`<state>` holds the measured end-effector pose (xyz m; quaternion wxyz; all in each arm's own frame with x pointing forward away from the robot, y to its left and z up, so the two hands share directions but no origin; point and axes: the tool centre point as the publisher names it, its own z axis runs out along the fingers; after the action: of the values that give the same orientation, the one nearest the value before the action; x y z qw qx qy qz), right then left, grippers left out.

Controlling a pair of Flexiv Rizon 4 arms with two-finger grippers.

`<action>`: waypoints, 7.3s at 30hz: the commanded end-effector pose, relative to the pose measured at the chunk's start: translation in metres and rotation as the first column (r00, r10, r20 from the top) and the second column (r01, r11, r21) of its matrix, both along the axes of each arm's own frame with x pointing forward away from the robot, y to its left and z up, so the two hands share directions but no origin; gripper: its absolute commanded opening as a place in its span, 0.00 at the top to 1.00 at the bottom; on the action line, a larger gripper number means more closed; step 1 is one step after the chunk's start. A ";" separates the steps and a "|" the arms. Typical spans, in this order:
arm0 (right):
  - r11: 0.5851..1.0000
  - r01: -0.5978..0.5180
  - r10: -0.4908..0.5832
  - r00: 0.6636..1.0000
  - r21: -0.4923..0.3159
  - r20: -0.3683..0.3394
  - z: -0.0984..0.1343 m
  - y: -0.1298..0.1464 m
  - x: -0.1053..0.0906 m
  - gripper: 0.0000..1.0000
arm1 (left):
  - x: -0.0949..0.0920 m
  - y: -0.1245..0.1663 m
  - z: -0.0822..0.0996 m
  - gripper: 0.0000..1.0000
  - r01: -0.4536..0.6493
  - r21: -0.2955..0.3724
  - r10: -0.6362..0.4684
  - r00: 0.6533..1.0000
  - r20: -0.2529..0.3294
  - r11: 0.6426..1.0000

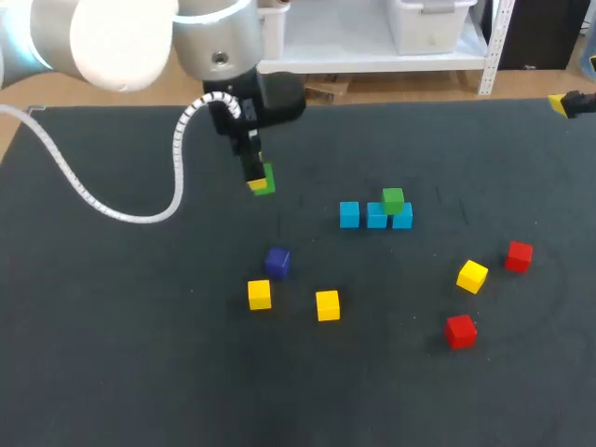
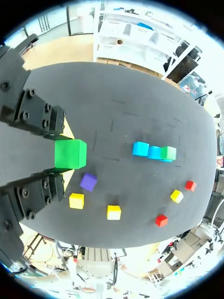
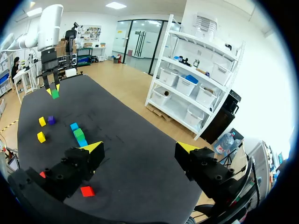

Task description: Place the blue cubes, place green cubes on the blue cubes, place the yellow cubes on the green cubes, then place the red cubes on the yellow cubes, and place purple cube on the red cubes.

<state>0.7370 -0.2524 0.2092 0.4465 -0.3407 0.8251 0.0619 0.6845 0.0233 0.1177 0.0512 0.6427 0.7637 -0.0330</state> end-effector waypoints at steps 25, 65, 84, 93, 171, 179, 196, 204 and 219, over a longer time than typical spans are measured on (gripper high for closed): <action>1.000 -0.009 0.009 1.000 0.005 -0.002 -0.001 -0.002 0.003 0.00 | 0.007 -0.003 0.011 1.00 -0.103 -0.086 0.105 0.994 0.018 0.991; 1.000 -0.009 0.009 1.000 0.005 -0.002 -0.001 -0.002 0.003 0.00 | 0.054 -0.118 -0.023 1.00 0.314 0.103 -0.284 0.929 -0.235 0.944; 1.000 -0.009 0.009 1.000 0.005 -0.002 -0.001 -0.002 0.003 0.00 | 0.018 -0.127 -0.046 1.00 0.224 0.058 -0.210 0.960 -0.185 0.973; 1.000 -0.009 0.009 1.000 0.005 -0.002 -0.001 -0.002 0.003 0.00 | 0.016 -0.128 -0.057 1.00 0.218 0.054 -0.206 0.963 -0.174 0.974; 1.000 -0.009 0.009 1.000 0.005 -0.002 -0.001 -0.002 0.003 0.00 | 0.036 -0.147 -0.083 1.00 0.186 0.078 -0.180 0.981 -0.077 0.980; 1.000 -0.009 0.009 1.000 0.005 -0.002 -0.001 -0.002 0.003 0.00 | 0.036 -0.146 -0.086 1.00 0.186 0.079 -0.179 0.980 -0.091 0.979; 1.000 -0.009 0.009 1.000 0.005 -0.002 -0.001 -0.002 0.003 0.00 | 0.038 -0.148 -0.086 1.00 0.200 0.080 -0.192 0.977 -0.093 0.977; 1.000 -0.009 0.009 1.000 0.005 -0.002 -0.001 -0.002 0.003 0.00 | 0.038 -0.146 -0.087 1.00 0.193 0.082 -0.185 0.978 -0.096 0.978; 1.000 -0.009 0.009 1.000 0.005 -0.002 -0.001 -0.002 0.003 0.00 | 0.039 -0.147 -0.088 1.00 0.200 0.079 -0.192 0.976 -0.100 0.977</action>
<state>0.7370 -0.2525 0.2092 0.4465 -0.3407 0.8251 0.0619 0.7198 -0.1219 0.0294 -0.0110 0.7142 0.6990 -0.0330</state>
